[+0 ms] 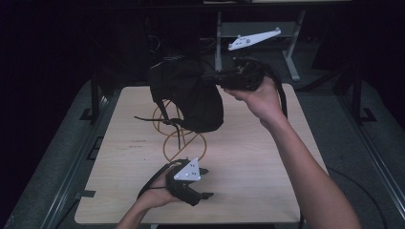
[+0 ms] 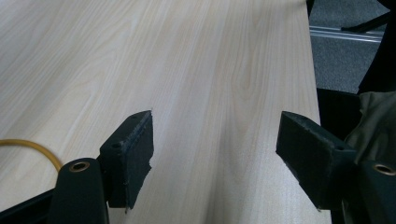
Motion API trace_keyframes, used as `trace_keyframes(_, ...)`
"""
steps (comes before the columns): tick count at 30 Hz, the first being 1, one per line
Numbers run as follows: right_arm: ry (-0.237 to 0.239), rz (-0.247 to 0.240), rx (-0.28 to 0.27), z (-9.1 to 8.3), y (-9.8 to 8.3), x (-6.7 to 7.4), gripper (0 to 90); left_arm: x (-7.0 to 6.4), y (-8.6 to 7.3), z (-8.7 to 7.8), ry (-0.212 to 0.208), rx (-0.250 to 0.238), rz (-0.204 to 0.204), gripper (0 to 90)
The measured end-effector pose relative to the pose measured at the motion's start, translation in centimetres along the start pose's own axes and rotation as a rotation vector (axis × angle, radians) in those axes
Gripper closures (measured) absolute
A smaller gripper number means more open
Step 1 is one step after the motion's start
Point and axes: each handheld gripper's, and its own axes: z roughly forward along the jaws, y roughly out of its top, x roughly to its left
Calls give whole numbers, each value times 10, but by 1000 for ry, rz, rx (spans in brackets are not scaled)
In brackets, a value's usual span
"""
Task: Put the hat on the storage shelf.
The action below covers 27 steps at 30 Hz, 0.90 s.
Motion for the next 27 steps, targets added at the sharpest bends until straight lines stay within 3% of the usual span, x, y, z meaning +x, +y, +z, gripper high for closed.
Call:
trace_keyframes(7, 12, -7, 44, 26, 12, 3, 809, -1, 0, -2, -19, -11, -5, 275)
trace_keyframes(9, 16, -6, 54, 31, 13, 2, 809, 0, 1, -3, -14, -7, 15, 275)
trace_keyframes(27, 14, -4, 130, 79, 22, 4, 806, 3, -2, -5, -13, -21, 0, 275)
